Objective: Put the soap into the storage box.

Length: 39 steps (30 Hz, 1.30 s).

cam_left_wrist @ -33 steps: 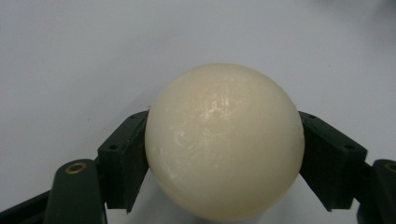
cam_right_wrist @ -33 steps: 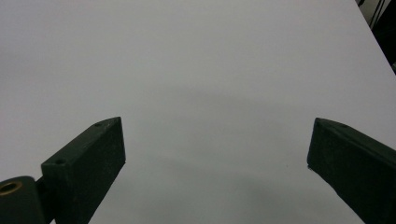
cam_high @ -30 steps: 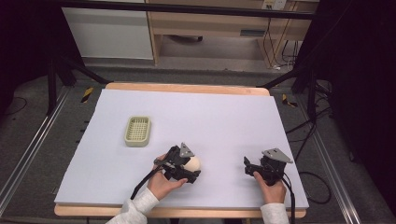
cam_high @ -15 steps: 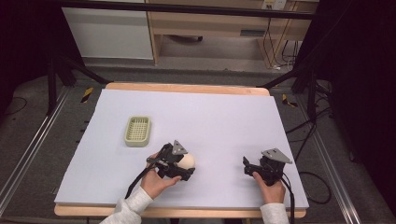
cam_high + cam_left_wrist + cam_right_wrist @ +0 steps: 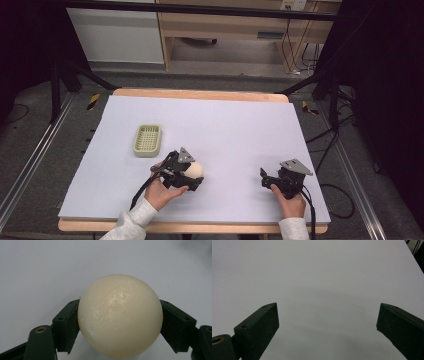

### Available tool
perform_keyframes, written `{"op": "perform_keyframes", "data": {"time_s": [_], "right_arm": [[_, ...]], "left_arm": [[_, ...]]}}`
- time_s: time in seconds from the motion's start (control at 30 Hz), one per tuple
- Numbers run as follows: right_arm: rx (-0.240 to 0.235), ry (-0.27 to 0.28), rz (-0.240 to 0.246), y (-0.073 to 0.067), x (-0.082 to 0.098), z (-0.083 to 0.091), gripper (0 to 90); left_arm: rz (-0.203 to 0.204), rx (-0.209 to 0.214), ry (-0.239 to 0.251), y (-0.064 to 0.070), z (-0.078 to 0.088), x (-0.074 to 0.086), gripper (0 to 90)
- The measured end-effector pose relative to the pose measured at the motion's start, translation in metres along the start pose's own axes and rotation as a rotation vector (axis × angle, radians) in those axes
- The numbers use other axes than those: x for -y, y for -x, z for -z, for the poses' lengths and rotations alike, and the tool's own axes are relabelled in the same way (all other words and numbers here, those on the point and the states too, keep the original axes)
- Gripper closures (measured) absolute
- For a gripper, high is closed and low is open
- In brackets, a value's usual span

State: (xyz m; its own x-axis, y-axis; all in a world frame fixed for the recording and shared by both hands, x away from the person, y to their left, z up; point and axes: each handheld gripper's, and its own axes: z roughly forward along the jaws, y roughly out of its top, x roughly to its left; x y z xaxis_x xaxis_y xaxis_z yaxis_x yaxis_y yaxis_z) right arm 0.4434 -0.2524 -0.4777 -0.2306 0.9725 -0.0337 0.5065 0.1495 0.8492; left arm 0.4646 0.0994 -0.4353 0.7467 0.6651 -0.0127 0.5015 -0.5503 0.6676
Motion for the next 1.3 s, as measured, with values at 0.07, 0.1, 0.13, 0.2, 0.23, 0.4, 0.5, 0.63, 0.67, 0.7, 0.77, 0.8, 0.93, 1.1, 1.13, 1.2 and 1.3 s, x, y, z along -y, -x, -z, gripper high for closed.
{"op": "perform_keyframes", "data": {"time_s": [0.07,0.1,0.13,0.2,0.23,0.4,0.5,0.63,0.67,0.7,0.77,0.8,0.93,1.1,1.13,1.2,1.3], "right_arm": [[0.0,0.0,0.0,0.0,0.0,0.0,4.5],[0.001,0.0,0.0,0.0,0.0,0.0,4.5],[0.001,0.001,-0.001,0.0,0.0,0.0,4.5],[0.001,0.001,0.001,0.0,0.0,0.0,4.5],[0.002,0.001,0.0,0.0,0.0,0.0,4.5],[0.003,0.002,0.001,0.0,0.0,0.001,4.5],[0.003,0.002,0.003,0.0,0.0,0.001,4.5],[0.005,0.0,0.005,0.0,0.0,0.0,4.5],[0.006,-0.001,0.005,0.0,0.0,0.0,4.5],[0.006,-0.001,0.006,0.0,0.0,0.0,4.5],[0.007,0.0,0.004,-0.001,0.0,0.001,4.5],[0.007,0.0,0.004,0.0,0.0,0.001,4.5],[0.006,0.001,0.003,0.0,0.0,0.001,4.5],[0.007,0.002,0.004,0.0,0.0,0.001,4.5],[0.007,0.002,0.006,0.0,0.0,0.001,4.5],[0.007,0.001,0.006,0.0,0.0,0.001,4.5],[0.007,0.003,0.005,0.0,0.0,0.001,4.5]], "left_arm": [[0.0,-0.004,0.001,-0.002,0.002,0.0,23.9],[0.0,-0.005,0.0,-0.003,0.003,0.0,23.9],[0.0,-0.007,0.001,-0.004,0.003,0.0,23.9],[0.007,-0.01,0.007,-0.006,0.005,0.0,23.9],[0.008,-0.01,0.007,-0.007,0.006,0.001,23.9],[0.022,-0.013,0.018,-0.013,0.012,0.002,23.9],[0.027,-0.022,0.02,-0.018,0.017,0.002,23.9],[0.032,-0.035,0.021,-0.025,0.022,0.002,23.9],[0.035,-0.037,0.022,-0.027,0.023,0.002,23.9],[0.034,-0.04,0.021,-0.029,0.025,0.001,24.0],[0.036,-0.044,0.02,-0.032,0.027,0.001,23.9],[0.037,-0.048,0.024,-0.033,0.029,0.0,23.9],[0.043,-0.059,0.028,-0.039,0.034,-0.002,23.9],[0.069,-0.076,0.053,-0.049,0.042,-0.004,24.0],[0.071,-0.079,0.055,-0.051,0.044,-0.004,23.9],[0.074,-0.09,0.058,-0.055,0.047,-0.005,24.0],[0.087,-0.103,0.063,-0.061,0.051,-0.005,23.9]]}}
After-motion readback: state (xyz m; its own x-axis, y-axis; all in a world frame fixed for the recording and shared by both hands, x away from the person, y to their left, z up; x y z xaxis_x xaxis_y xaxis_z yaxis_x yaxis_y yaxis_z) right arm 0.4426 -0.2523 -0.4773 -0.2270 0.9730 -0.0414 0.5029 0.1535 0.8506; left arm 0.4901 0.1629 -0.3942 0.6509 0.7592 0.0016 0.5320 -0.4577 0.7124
